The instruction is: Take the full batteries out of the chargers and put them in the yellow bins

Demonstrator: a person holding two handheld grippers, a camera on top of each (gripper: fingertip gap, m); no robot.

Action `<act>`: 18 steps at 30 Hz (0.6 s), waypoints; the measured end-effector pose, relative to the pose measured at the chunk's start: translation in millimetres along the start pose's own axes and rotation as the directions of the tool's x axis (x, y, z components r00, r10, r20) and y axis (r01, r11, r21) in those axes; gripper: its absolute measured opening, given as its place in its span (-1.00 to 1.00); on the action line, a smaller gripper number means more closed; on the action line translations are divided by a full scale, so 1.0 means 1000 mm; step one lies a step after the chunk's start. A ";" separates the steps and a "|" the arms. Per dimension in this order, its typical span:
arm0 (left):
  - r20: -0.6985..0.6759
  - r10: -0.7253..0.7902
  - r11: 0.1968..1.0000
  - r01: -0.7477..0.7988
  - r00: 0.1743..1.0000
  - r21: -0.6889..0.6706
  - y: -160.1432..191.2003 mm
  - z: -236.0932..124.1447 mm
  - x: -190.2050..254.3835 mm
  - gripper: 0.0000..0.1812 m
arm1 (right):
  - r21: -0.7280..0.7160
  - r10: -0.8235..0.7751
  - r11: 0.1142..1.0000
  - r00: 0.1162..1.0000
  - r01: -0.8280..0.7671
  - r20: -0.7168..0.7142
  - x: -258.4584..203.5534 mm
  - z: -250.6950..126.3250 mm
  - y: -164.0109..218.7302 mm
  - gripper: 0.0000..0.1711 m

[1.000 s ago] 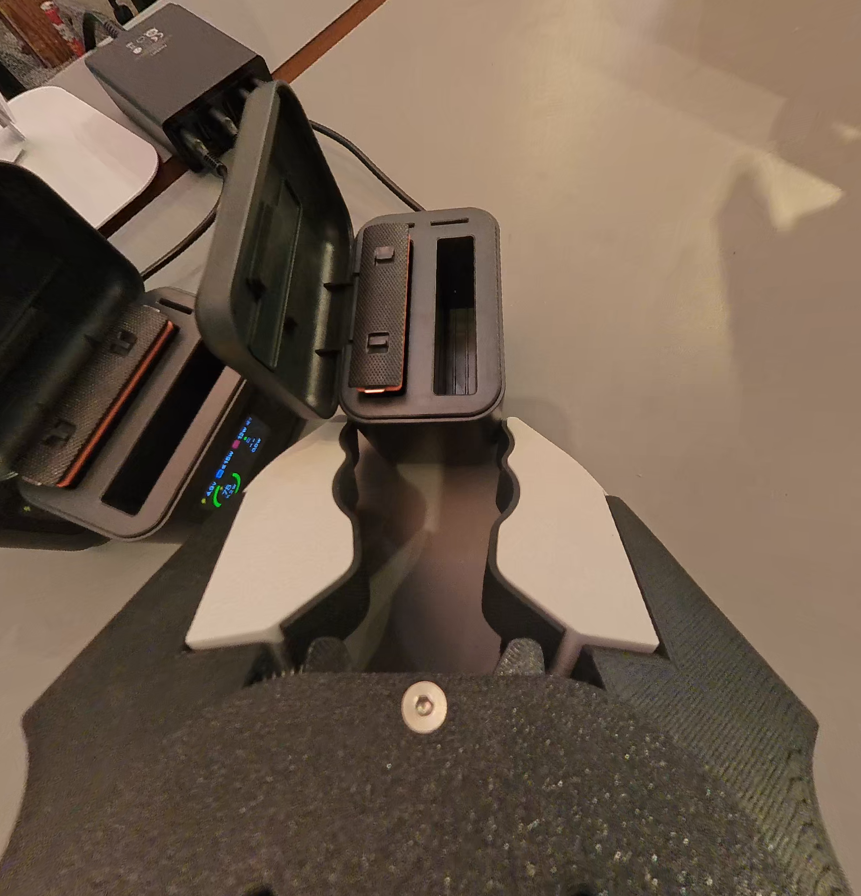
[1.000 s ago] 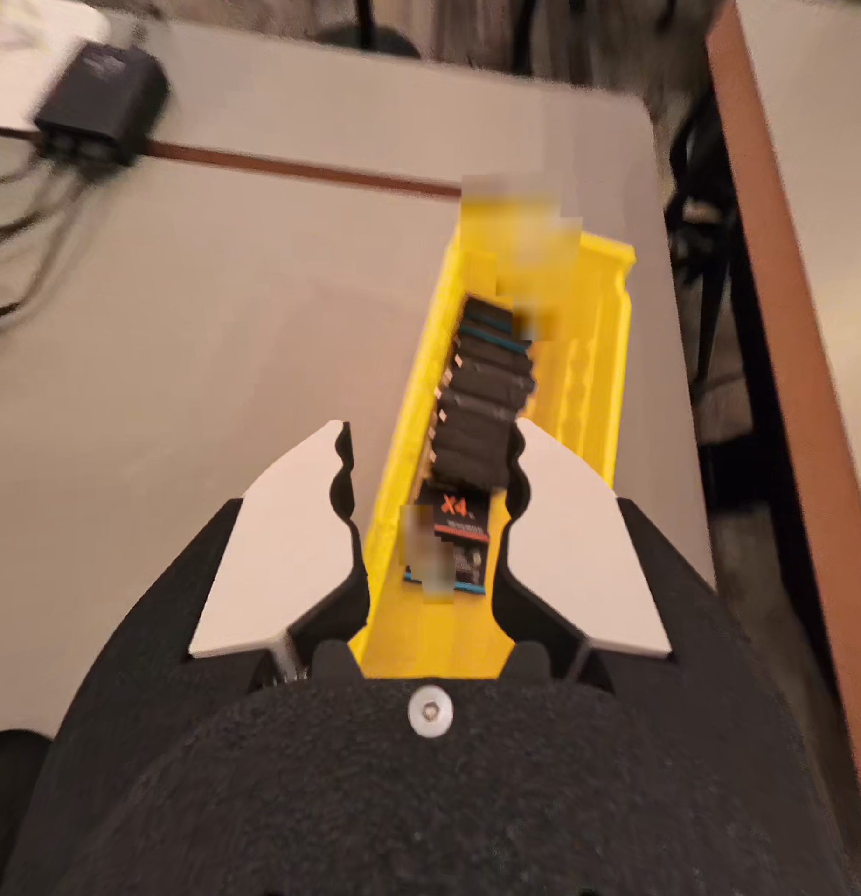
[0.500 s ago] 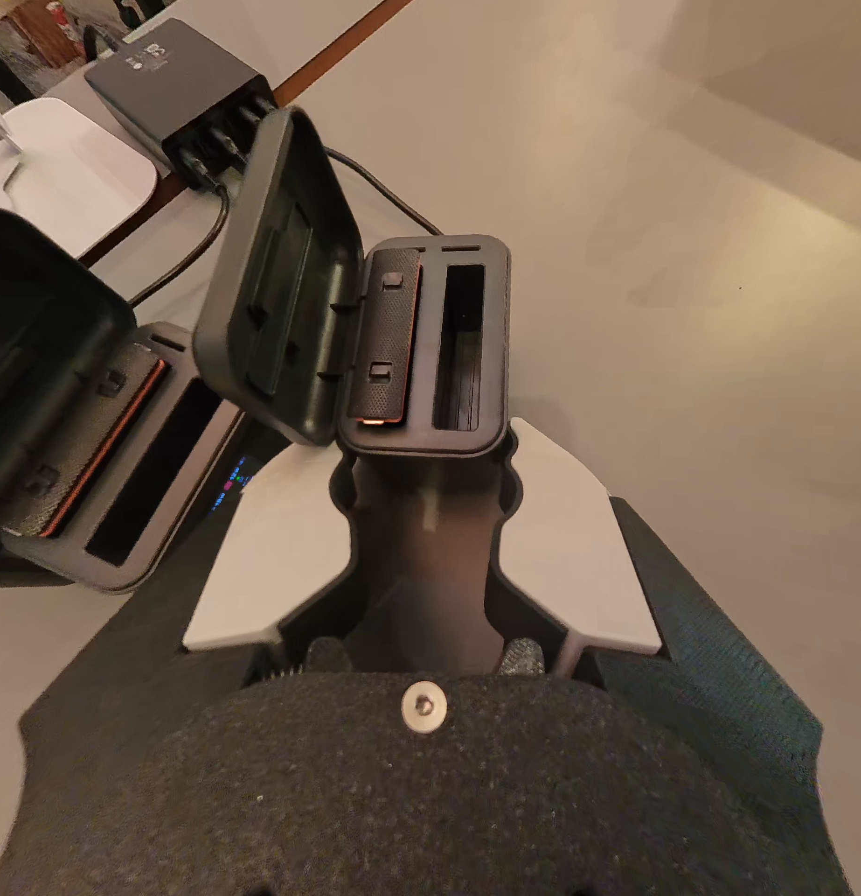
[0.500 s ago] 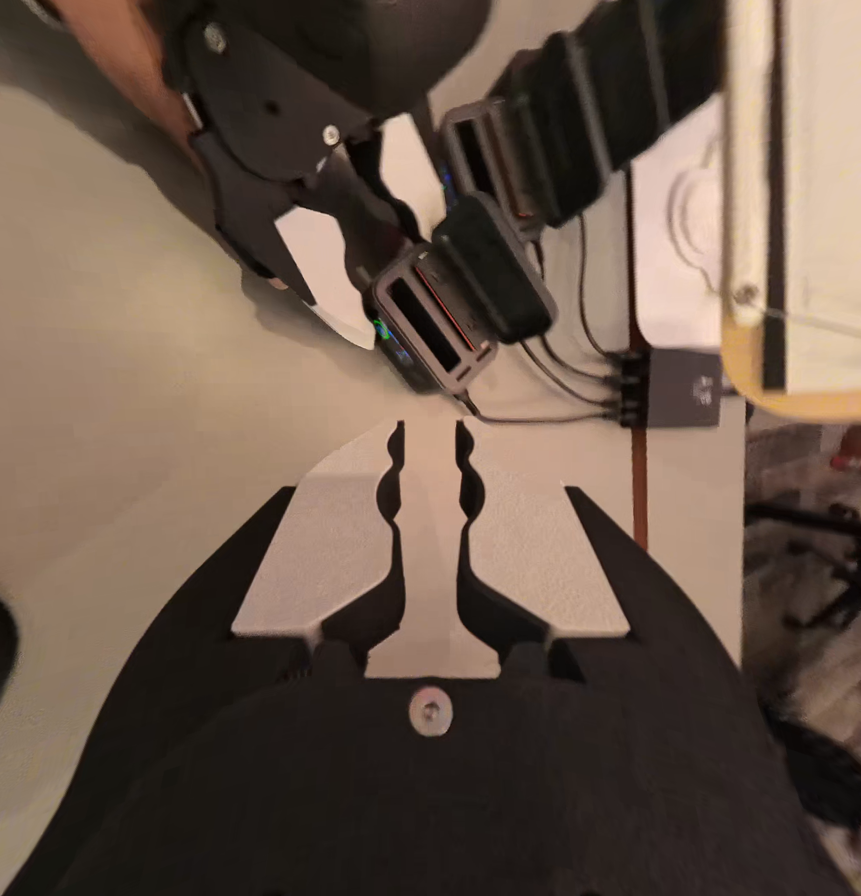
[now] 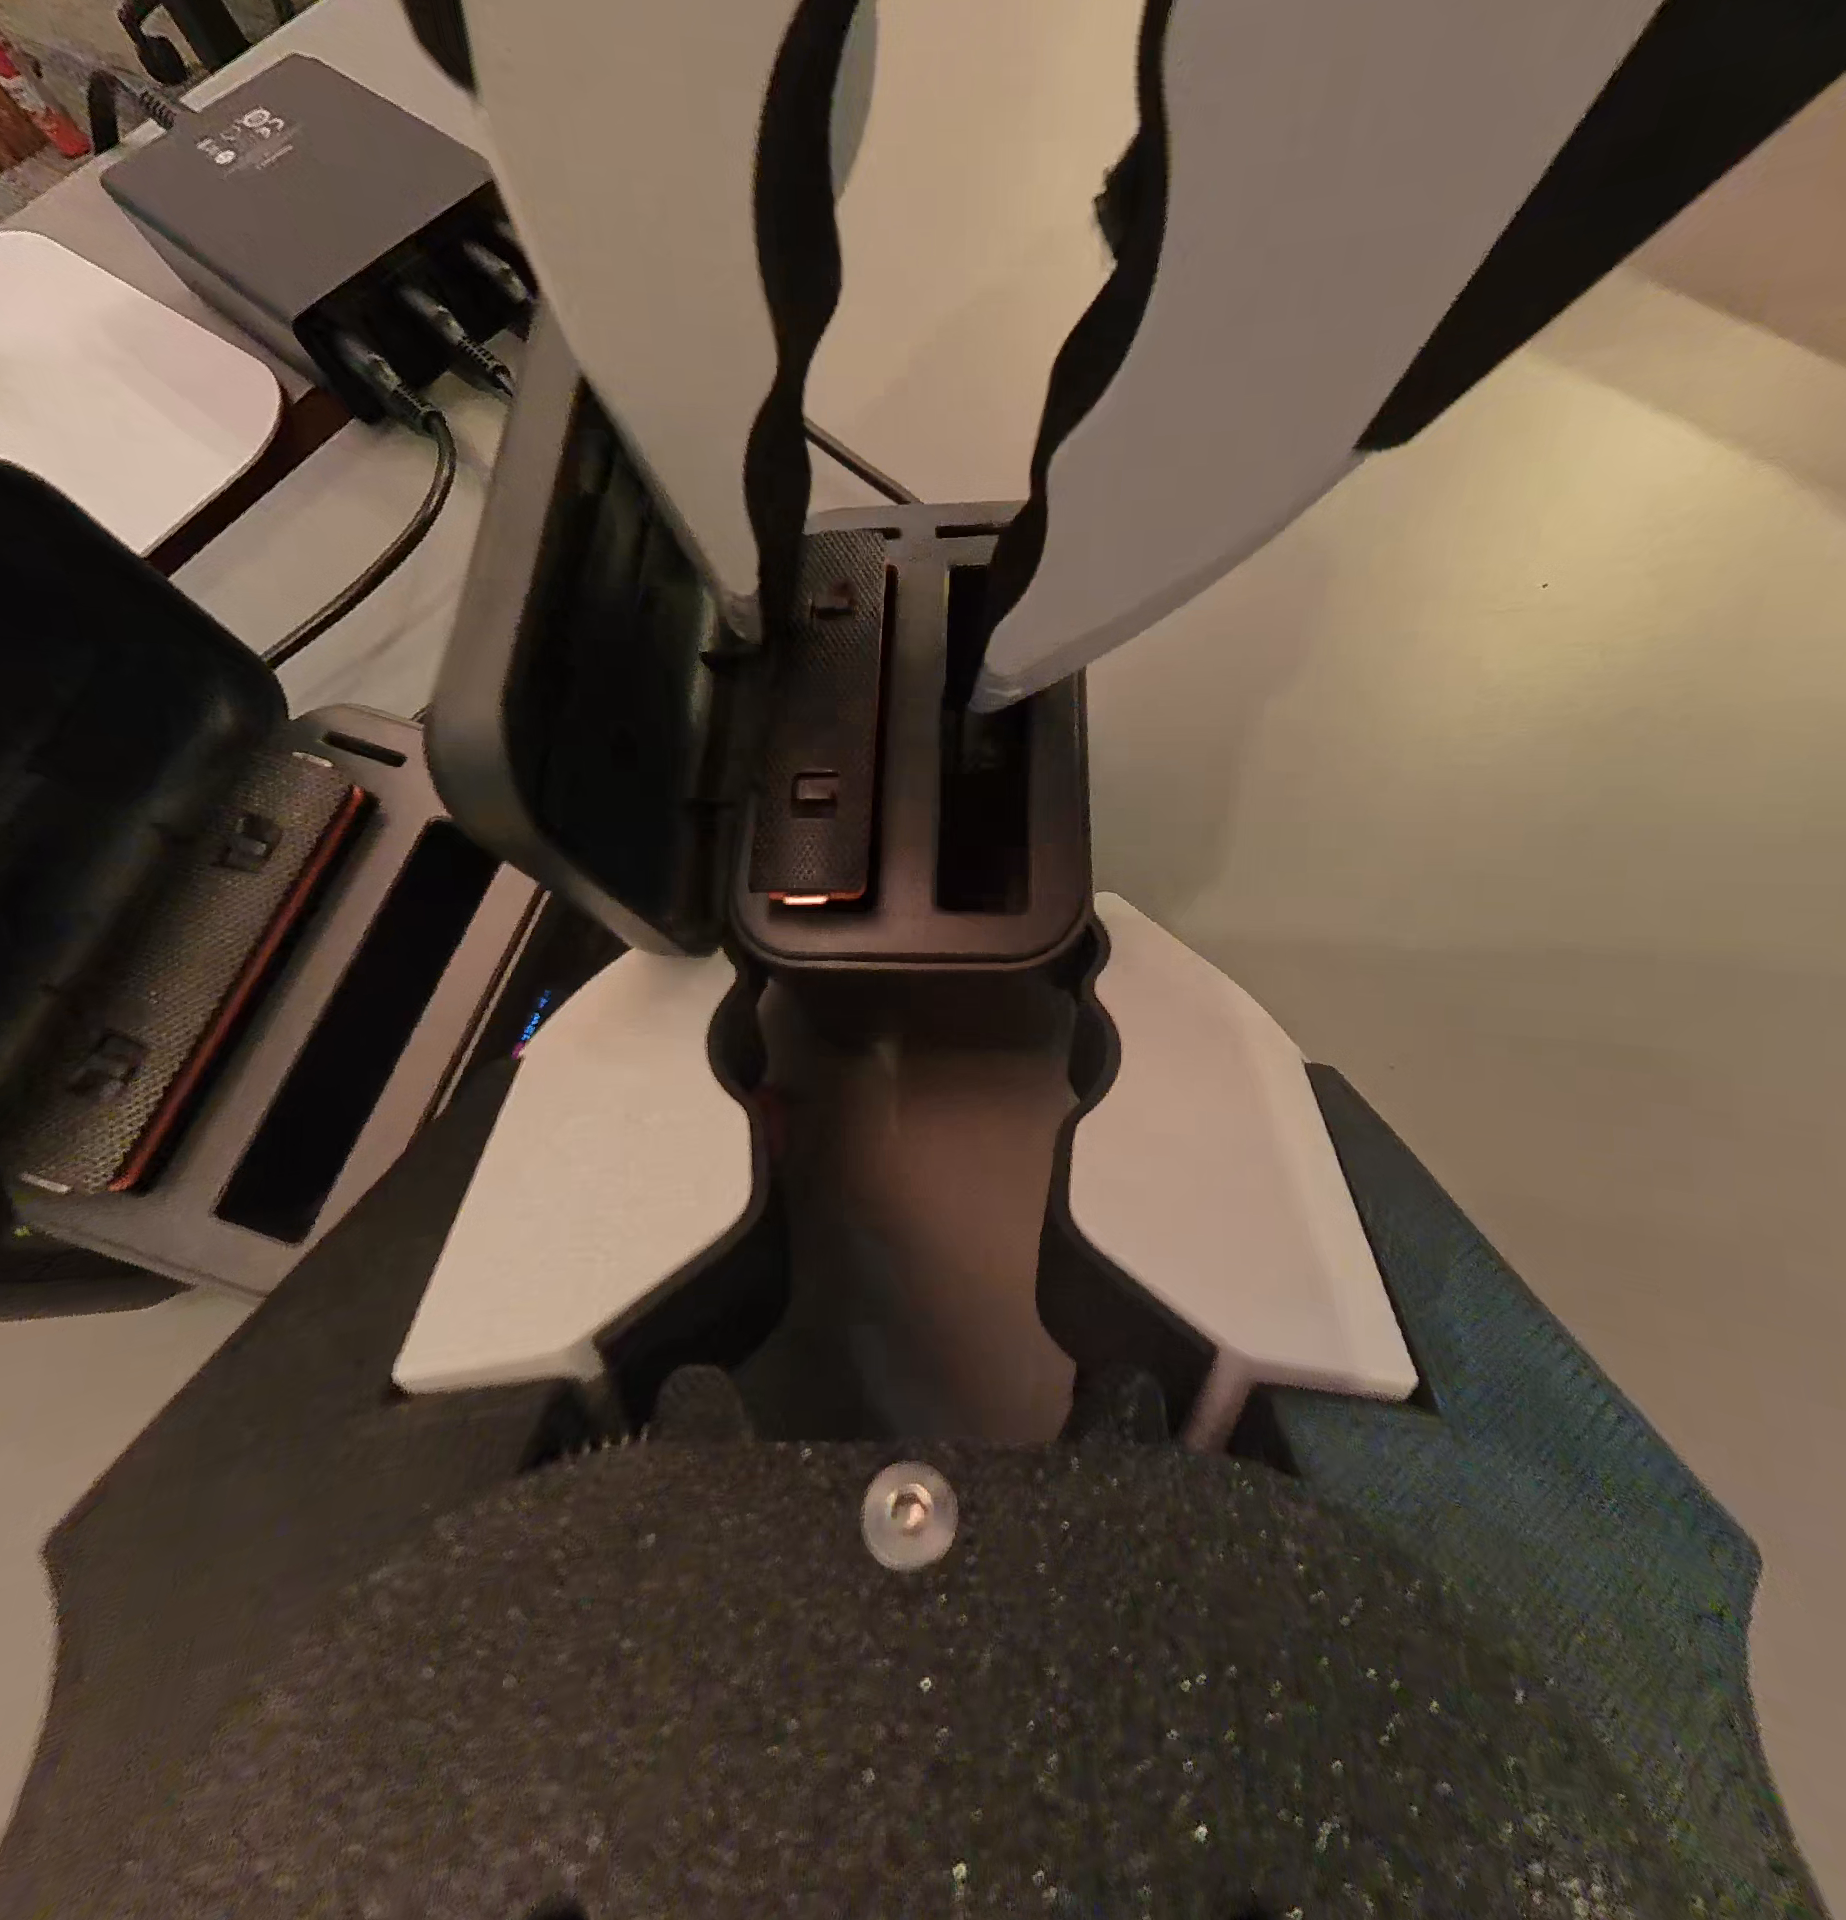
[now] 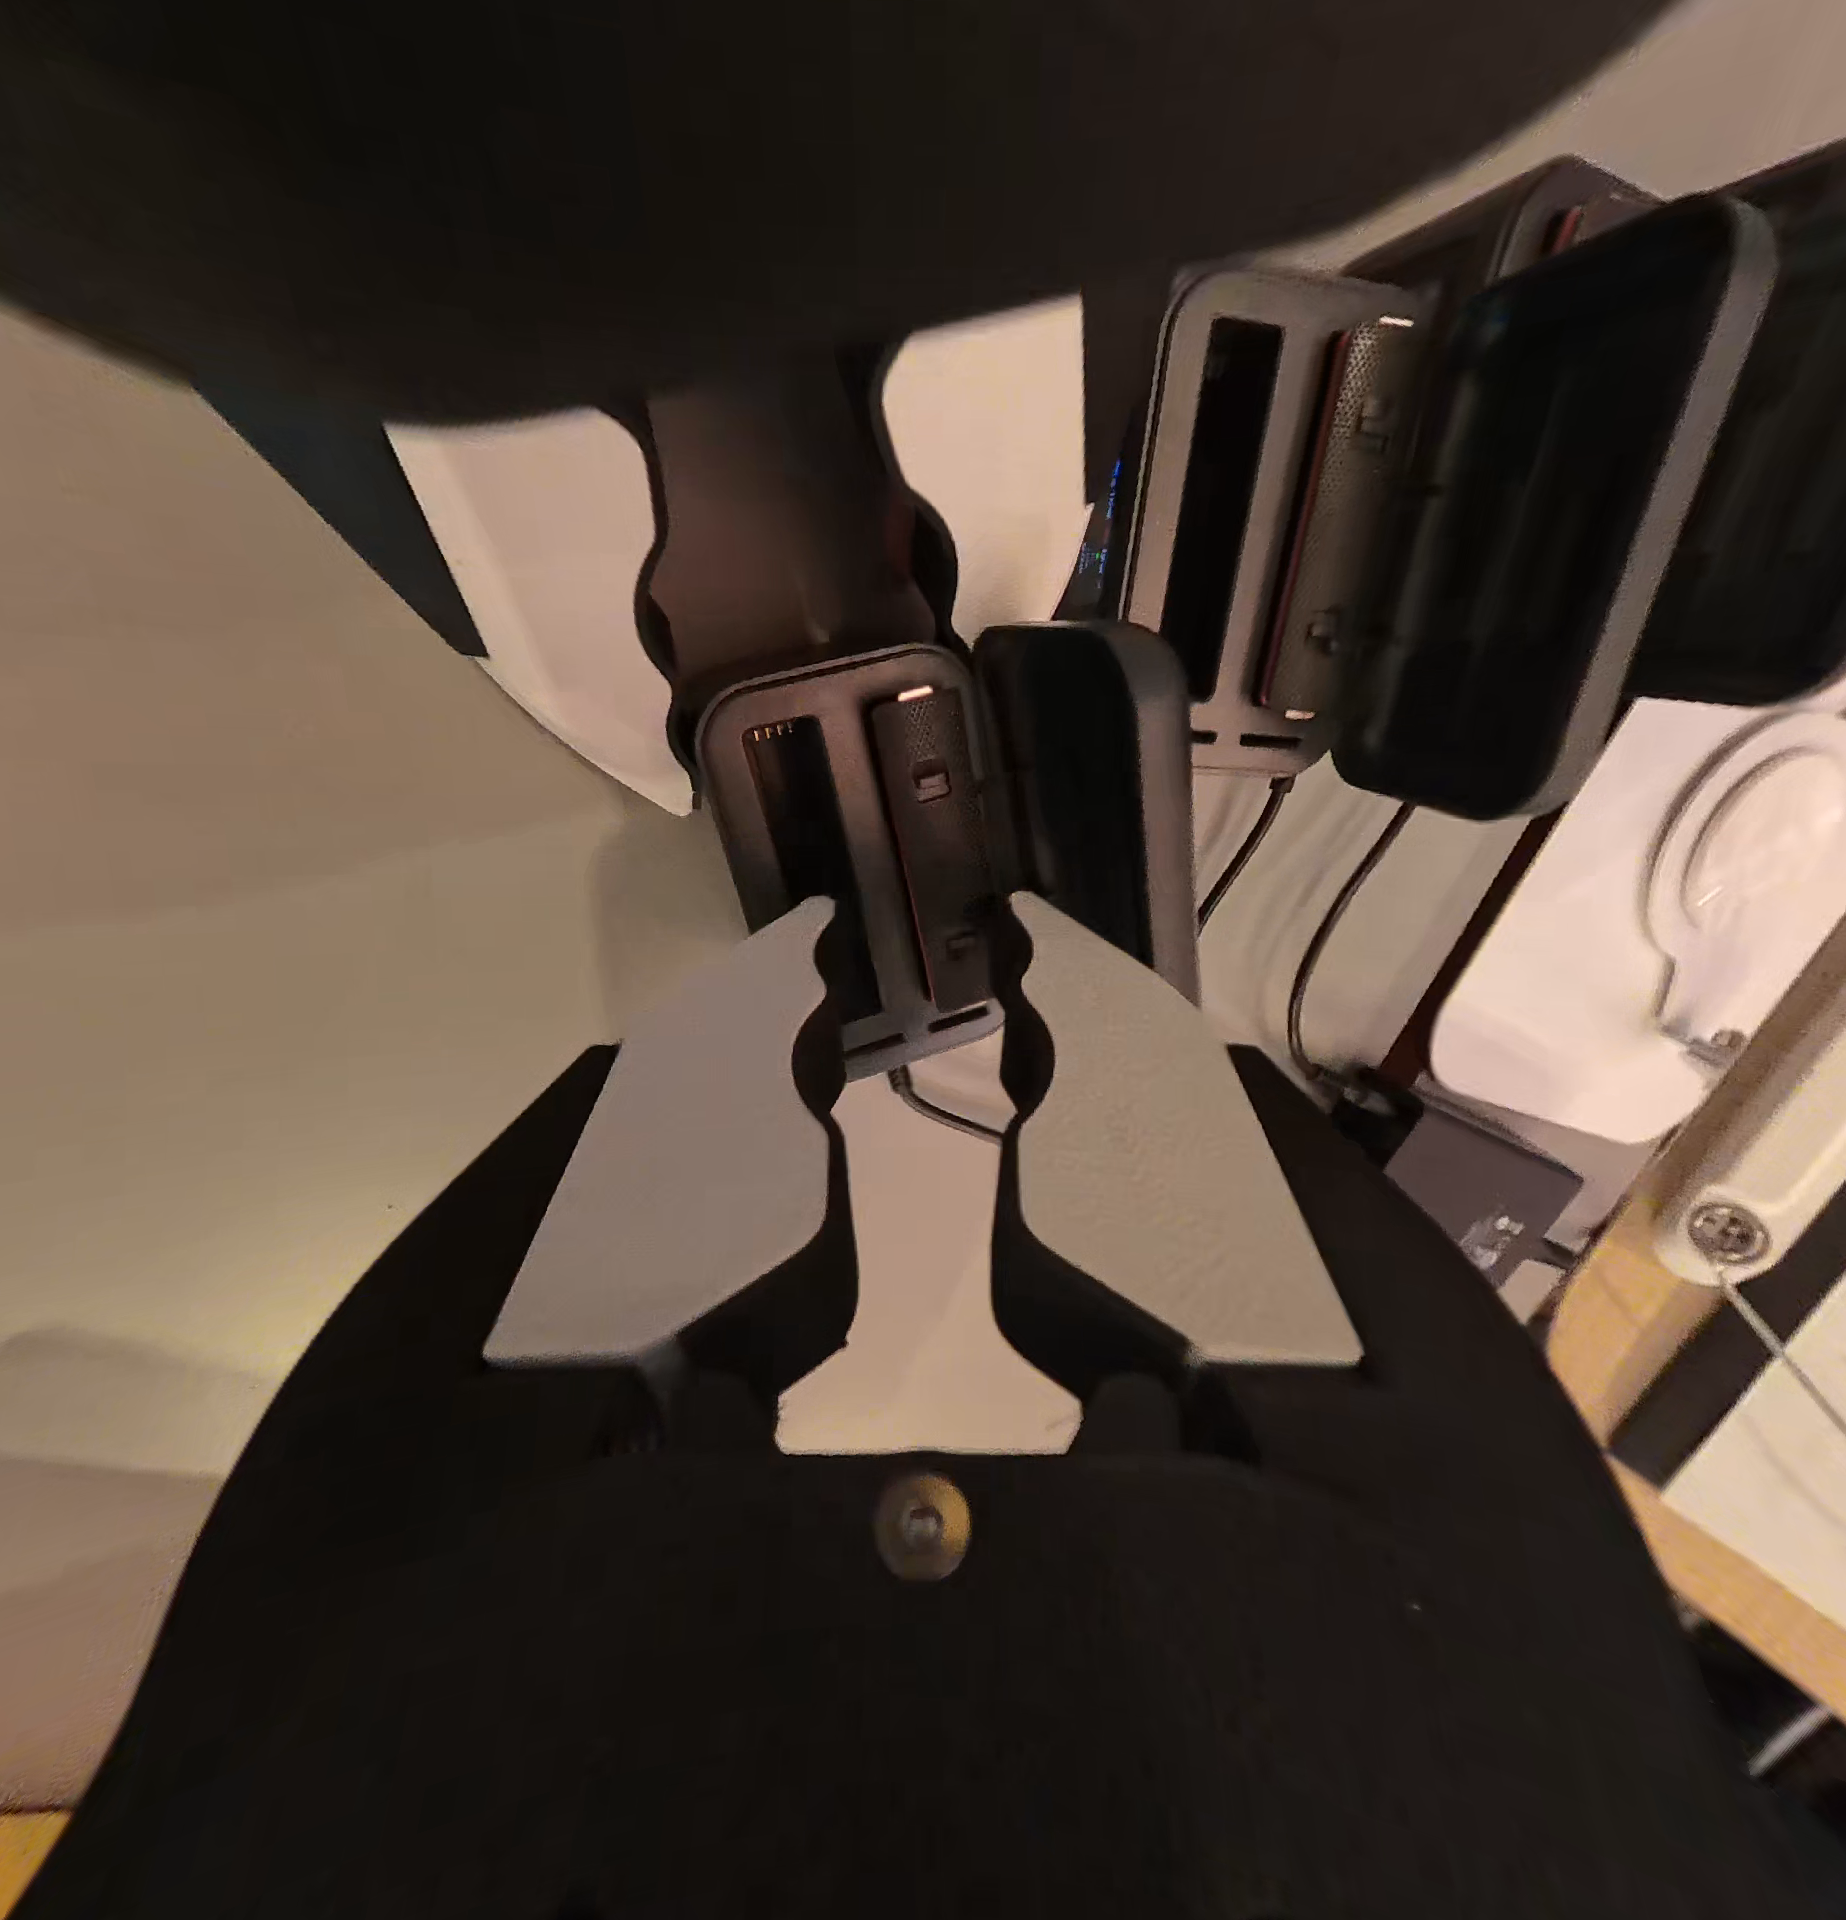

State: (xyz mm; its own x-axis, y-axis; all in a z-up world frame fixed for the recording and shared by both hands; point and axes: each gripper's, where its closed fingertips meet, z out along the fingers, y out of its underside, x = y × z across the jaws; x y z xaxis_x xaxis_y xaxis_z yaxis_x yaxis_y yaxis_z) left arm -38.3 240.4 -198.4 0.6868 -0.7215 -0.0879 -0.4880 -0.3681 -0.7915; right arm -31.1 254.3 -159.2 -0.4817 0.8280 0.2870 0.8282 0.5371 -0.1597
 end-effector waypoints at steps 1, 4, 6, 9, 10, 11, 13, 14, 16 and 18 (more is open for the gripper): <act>-0.003 0.002 1.000 -0.002 1.000 0.001 0.000 0.000 0.000 -0.37 | -0.004 -0.018 1.000 1.000 0.018 0.005 0.001 0.001 -0.001 -0.70; -0.007 0.007 1.000 -0.007 1.000 0.001 0.000 0.000 0.001 -0.37 | -0.024 -0.051 0.998 0.997 0.052 0.050 0.001 0.004 0.000 -0.69; -0.012 0.003 1.000 -0.003 1.000 0.001 0.000 0.000 0.001 -0.37 | -0.027 -0.074 0.997 0.994 0.076 0.085 0.000 0.004 -0.001 -0.70; -0.015 0.004 1.000 -0.004 1.000 0.002 0.000 0.000 0.001 -0.37 | -0.034 -0.093 0.995 0.985 0.099 0.145 -0.001 0.004 -0.002 -0.73; -0.016 0.003 1.000 -0.003 1.000 0.002 0.000 -0.001 0.001 -0.37 | -0.039 -0.094 0.994 0.982 0.102 0.166 -0.001 0.003 -0.002 -0.73; -0.017 0.001 1.000 -0.001 1.000 0.002 0.000 -0.001 0.001 -0.37 | -0.043 -0.096 0.993 0.978 0.106 0.186 -0.001 0.003 -0.002 -0.74; -0.024 -0.010 1.000 0.010 1.000 0.003 0.000 -0.001 0.001 -0.37 | -0.045 -0.109 0.992 0.971 0.121 0.213 -0.001 0.003 -0.002 -0.74; -0.027 -0.016 1.000 0.016 1.000 0.003 0.000 -0.001 0.000 -0.37 | -0.045 -0.113 0.991 0.968 0.126 0.222 0.000 0.003 -0.002 -0.74; -0.030 -0.024 1.000 0.024 0.999 0.003 0.000 -0.001 0.000 -0.37 | -0.044 -0.122 0.990 0.964 0.136 0.238 0.000 0.003 -0.003 -0.74; -0.020 -0.019 1.000 0.019 1.000 -0.001 0.000 0.000 -0.001 -0.36 | -0.047 -0.120 0.990 0.960 0.136 0.254 0.001 0.003 -0.003 -0.74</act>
State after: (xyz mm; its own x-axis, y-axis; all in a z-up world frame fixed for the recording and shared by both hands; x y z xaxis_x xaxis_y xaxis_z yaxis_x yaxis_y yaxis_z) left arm -39.2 240.6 -198.3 0.6852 -0.7258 -0.0603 -0.4753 -0.3829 -0.7921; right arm -34.8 254.4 -161.7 -0.6341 0.7713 0.0549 0.7677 0.6364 -0.0749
